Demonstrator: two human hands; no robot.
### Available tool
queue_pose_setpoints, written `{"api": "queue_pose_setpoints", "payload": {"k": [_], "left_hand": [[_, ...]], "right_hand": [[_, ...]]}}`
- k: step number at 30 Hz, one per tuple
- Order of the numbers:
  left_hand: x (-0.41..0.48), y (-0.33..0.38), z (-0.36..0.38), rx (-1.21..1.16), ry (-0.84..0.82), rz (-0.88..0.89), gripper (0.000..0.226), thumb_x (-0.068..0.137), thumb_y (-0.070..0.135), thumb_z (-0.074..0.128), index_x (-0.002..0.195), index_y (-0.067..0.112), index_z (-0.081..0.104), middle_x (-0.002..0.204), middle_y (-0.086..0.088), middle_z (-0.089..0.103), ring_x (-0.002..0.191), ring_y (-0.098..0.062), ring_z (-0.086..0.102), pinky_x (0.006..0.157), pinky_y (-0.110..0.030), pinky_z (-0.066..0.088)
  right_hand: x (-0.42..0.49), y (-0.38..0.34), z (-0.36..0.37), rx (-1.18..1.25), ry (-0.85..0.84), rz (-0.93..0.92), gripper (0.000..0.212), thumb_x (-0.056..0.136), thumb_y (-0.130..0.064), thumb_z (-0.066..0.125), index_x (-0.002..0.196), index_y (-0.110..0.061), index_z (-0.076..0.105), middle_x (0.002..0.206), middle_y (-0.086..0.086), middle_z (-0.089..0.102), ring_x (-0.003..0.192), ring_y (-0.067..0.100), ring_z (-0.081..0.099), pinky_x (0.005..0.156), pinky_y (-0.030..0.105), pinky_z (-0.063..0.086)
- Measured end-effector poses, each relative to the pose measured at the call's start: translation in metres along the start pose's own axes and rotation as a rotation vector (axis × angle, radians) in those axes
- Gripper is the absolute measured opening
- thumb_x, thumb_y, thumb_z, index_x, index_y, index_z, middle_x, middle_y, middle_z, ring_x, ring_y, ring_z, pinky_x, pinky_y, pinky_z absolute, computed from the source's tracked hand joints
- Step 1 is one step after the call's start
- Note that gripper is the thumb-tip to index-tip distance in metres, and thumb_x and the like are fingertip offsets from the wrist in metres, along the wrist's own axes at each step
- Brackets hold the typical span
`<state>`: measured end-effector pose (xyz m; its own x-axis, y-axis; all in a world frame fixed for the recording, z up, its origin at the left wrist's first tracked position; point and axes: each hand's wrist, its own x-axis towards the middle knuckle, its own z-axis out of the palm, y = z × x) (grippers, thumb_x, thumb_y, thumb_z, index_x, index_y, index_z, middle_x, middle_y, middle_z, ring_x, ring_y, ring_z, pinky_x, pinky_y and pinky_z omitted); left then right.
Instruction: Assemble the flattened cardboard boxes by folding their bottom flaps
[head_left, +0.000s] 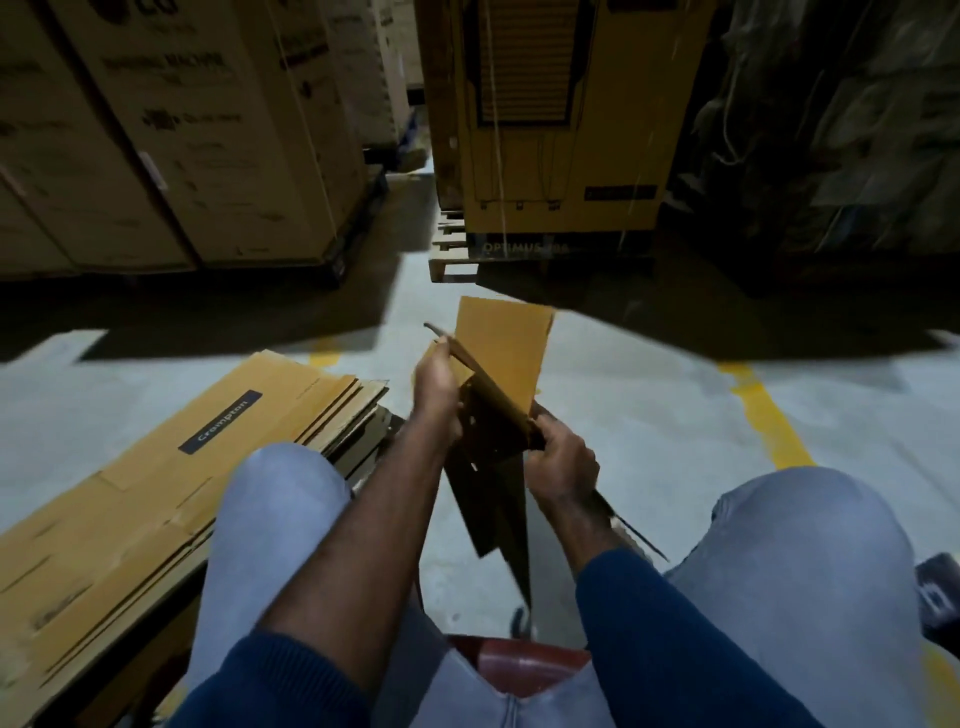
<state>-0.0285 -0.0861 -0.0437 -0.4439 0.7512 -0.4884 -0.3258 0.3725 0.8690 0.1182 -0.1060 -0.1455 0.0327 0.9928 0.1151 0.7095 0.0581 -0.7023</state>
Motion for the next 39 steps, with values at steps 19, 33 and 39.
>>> {"api": "queue_pose_setpoints", "payload": {"k": [19,33,39], "left_hand": [[0.027,-0.030,-0.056,0.935,0.013,0.184,0.012,0.084,-0.001,0.064,0.076,0.007,0.059,0.070,-0.010,0.051,0.061,-0.022,0.049,0.054,-0.028,0.035],[0.089,-0.007,-0.085,1.341,-0.162,0.867,0.031,0.101,0.018,0.056,0.130,0.016,0.065,0.112,-0.012,0.073,0.102,-0.030,0.068,0.089,-0.040,0.054],[0.125,-0.031,-0.082,1.498,-0.315,1.307,0.060,0.074,-0.018,0.076,0.130,0.003,0.066,0.129,-0.017,0.068,0.115,-0.030,0.069,0.092,-0.042,0.058]], "right_hand": [[0.007,0.010,0.024,-0.055,-0.948,-0.154,0.076,0.090,0.004,0.064,0.157,-0.022,0.040,0.157,0.008,0.045,0.139,0.022,0.048,0.098,0.036,0.053],[0.147,0.020,-0.021,0.886,-0.562,0.547,0.080,0.084,-0.060,0.071,0.146,-0.014,0.049,0.135,0.022,0.058,0.119,0.036,0.061,0.090,0.054,0.058],[0.143,-0.020,0.022,1.329,-0.507,0.724,0.055,0.088,-0.029,0.079,0.128,-0.004,0.051,0.132,0.029,0.056,0.110,0.043,0.062,0.074,0.054,0.061]]}}
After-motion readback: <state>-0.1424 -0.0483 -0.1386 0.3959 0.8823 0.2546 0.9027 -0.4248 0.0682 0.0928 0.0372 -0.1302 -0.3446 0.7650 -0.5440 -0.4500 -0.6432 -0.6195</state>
